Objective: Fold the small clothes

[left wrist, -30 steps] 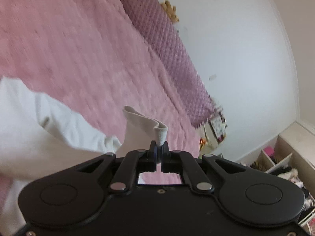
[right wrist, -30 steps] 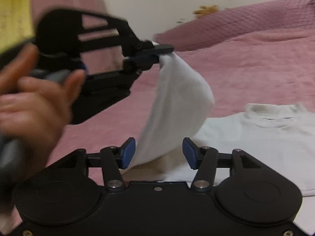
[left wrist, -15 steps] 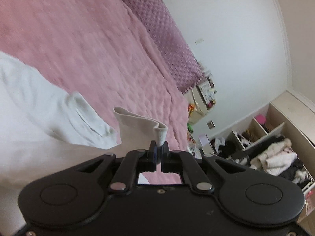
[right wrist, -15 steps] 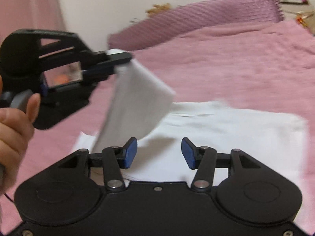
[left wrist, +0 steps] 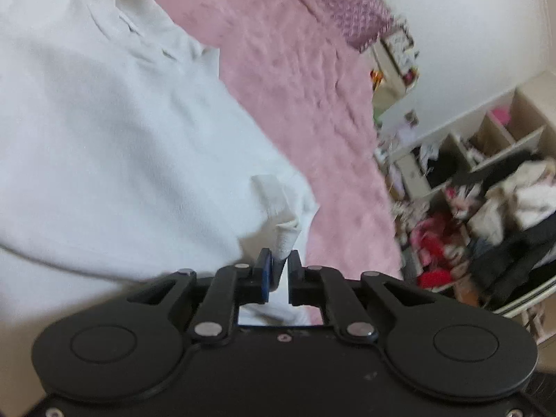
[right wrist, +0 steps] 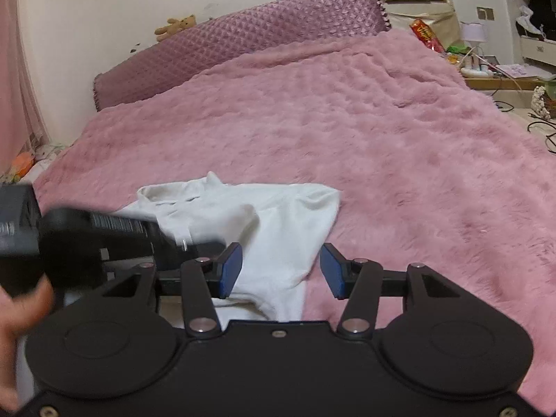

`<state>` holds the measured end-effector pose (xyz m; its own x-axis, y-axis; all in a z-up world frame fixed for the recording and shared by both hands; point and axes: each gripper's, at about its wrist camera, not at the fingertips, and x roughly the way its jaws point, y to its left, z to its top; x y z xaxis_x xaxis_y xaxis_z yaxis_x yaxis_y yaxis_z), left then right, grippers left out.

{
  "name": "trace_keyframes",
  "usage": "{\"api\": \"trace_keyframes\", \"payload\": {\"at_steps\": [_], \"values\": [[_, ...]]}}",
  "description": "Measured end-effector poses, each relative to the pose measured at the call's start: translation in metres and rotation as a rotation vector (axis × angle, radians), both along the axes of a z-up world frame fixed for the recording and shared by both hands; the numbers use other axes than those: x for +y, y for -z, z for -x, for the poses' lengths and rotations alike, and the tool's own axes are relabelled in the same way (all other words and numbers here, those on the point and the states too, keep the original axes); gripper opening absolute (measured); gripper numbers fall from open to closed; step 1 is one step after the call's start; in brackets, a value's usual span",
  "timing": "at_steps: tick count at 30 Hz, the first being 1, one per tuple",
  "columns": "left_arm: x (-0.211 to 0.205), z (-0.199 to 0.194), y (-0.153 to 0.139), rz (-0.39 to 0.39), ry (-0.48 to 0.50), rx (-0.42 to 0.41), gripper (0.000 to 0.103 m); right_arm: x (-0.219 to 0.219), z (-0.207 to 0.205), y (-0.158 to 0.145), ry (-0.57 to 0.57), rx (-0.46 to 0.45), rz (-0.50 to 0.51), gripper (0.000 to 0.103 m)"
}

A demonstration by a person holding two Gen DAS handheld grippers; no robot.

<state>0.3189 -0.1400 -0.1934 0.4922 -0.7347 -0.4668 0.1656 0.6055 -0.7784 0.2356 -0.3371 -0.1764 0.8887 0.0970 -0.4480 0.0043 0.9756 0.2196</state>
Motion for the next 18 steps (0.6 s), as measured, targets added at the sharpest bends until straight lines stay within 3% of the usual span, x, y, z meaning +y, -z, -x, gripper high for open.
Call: {"api": "trace_keyframes", "payload": {"at_steps": [7,12,15,18], "values": [[0.047,0.023,-0.045,-0.017,-0.041,-0.152,0.028,0.016,-0.044,-0.005,-0.117,0.003,-0.03,0.052],[0.118,0.038,-0.067,-0.064,-0.216,-0.202,0.036,0.034,-0.087,0.004,-0.118,0.091,0.003,0.049],[0.147,0.039,-0.061,-0.136,-0.336,-0.192,0.041,0.039,-0.107,0.013,-0.109,0.125,0.038,0.049],[0.158,0.038,-0.053,-0.273,-0.456,-0.199,0.044,0.039,-0.121,0.021,-0.091,0.163,0.032,0.048]]}}
